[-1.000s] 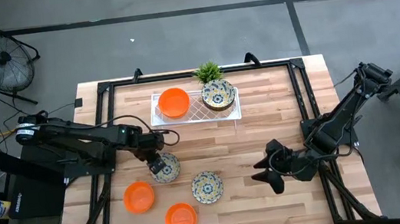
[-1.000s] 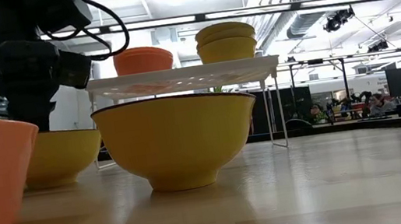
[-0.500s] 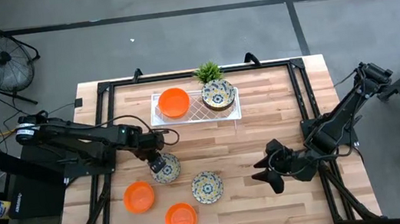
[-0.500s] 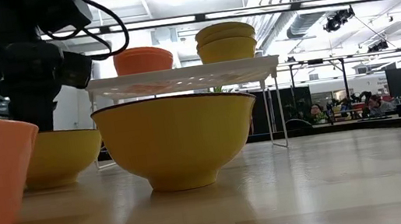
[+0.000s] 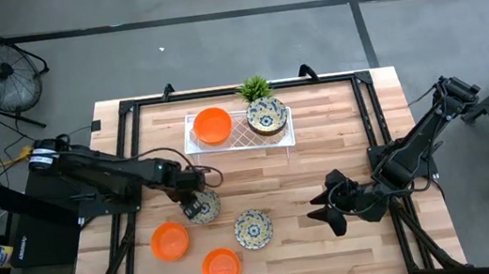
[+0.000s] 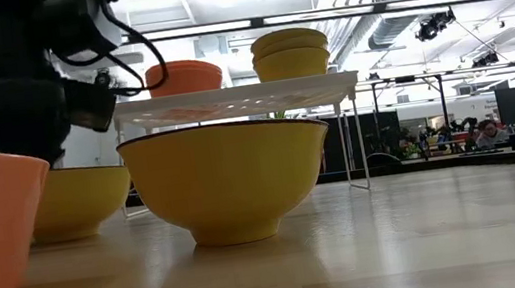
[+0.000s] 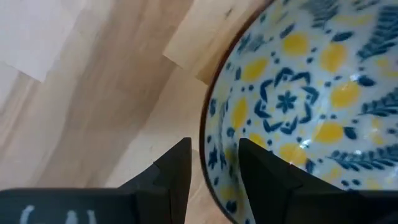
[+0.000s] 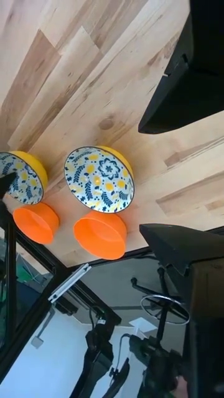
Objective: Pick & Place Mini bowls
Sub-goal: Stack the yellow bowl on the yellow bowl on the shelf
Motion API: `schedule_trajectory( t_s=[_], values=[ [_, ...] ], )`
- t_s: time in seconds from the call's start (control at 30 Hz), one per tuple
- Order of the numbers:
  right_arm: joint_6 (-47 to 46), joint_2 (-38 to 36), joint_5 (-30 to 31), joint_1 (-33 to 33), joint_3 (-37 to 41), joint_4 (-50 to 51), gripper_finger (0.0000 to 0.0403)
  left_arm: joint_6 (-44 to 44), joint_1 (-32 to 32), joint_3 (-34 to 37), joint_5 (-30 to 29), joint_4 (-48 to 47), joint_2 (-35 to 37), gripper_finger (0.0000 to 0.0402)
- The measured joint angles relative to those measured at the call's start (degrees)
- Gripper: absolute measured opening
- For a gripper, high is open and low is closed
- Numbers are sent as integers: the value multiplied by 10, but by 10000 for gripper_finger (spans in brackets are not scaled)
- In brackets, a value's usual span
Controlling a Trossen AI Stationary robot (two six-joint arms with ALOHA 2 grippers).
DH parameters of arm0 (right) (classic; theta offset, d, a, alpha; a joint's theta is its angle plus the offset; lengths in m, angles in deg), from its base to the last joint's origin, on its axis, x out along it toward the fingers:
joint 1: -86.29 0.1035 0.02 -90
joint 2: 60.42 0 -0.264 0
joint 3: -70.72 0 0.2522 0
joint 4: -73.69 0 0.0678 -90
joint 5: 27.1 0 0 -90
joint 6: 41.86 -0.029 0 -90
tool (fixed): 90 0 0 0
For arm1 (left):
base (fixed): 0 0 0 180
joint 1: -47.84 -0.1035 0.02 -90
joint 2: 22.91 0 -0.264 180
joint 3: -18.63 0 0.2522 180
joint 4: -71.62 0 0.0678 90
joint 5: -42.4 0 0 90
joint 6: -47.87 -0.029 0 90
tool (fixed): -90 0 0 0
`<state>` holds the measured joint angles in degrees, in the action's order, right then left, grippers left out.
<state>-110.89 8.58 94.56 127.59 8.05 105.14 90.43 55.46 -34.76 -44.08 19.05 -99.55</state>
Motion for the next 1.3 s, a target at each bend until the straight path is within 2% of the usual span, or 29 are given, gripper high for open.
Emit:
schedule_trajectory(
  t_s=[0.27, 0.37, 0.53, 0.6, 0.87, 1.3],
  values=[
    [-6, 0, -1, 0, 0, 1, 236, 7, 7, -1, 1, 4, -10, 119],
    [-6, 0, -1, 0, 0, 1, 236, 8, 7, -1, 2, 4, -10, 92],
    [-6, 0, -1, 0, 0, 1, 236, -3, 7, -3, 10, 20, -7, 22],
    [-6, 0, -1, 0, 0, 1, 236, -5, 7, -4, 14, 28, -7, 11],
    [-6, 0, -6, 0, 0, 1, 236, -23, 7, -21, 9, 21, -8, 7],
    [6, 0, -7, 0, 0, 1, 236, -67, 7, -121, -28, 8, -9, 6]
  ],
)
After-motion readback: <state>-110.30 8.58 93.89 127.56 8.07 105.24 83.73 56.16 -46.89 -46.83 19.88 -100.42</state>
